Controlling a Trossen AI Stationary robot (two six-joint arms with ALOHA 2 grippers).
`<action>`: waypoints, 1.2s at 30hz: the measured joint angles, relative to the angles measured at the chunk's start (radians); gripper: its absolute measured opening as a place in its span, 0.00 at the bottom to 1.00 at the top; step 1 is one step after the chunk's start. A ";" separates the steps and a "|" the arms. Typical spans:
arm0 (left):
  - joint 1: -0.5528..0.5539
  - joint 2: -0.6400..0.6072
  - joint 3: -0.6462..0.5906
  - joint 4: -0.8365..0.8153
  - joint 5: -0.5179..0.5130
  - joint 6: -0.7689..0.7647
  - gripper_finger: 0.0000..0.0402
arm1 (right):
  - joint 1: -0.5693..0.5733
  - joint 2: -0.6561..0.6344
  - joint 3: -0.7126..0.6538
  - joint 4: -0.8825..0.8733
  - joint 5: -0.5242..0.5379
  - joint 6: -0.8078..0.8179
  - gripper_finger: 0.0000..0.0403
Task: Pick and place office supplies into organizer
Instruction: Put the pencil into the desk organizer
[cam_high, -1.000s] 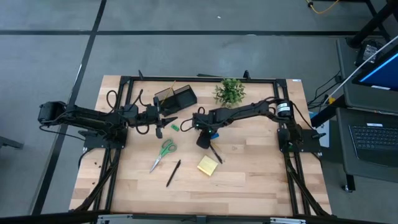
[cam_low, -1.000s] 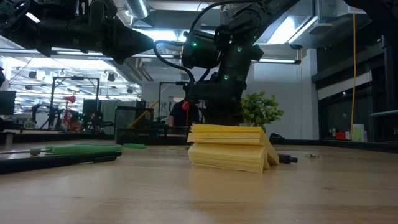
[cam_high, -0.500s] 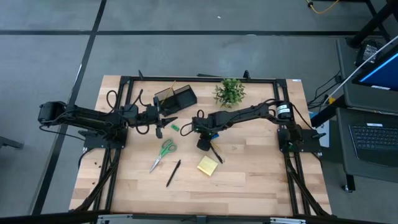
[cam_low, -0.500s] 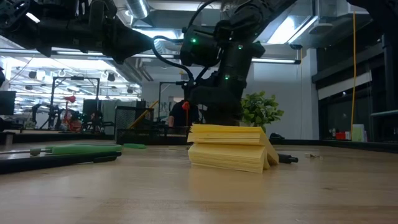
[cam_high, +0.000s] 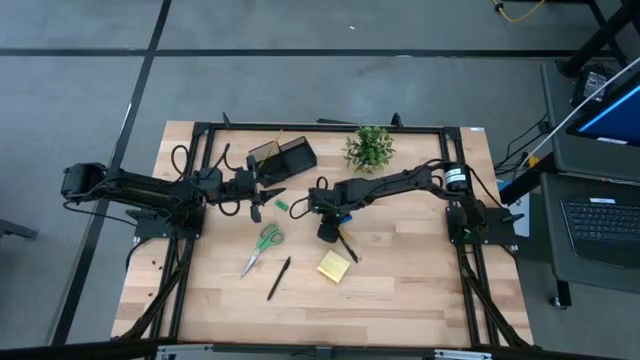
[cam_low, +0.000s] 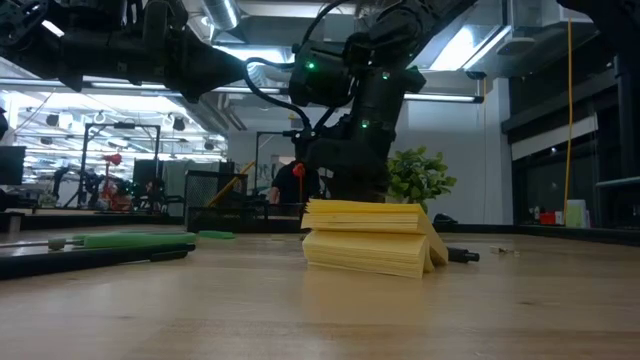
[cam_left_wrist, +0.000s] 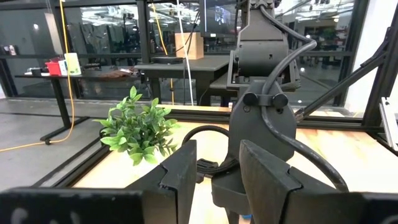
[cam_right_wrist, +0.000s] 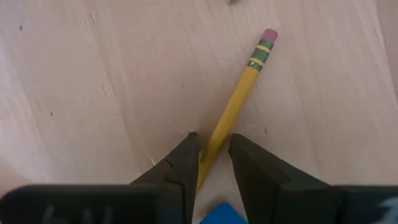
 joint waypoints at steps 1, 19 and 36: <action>0.000 0.000 0.000 0.000 0.000 0.000 0.29 | 0.000 0.000 0.000 0.000 -0.001 -0.012 0.25; 0.000 0.000 0.000 -0.001 0.000 0.000 0.29 | 0.000 -0.002 -0.002 0.003 -0.003 -0.040 0.24; 0.000 0.000 0.000 -0.001 0.000 0.000 0.29 | 0.000 -0.003 -0.002 0.006 -0.004 -0.043 0.09</action>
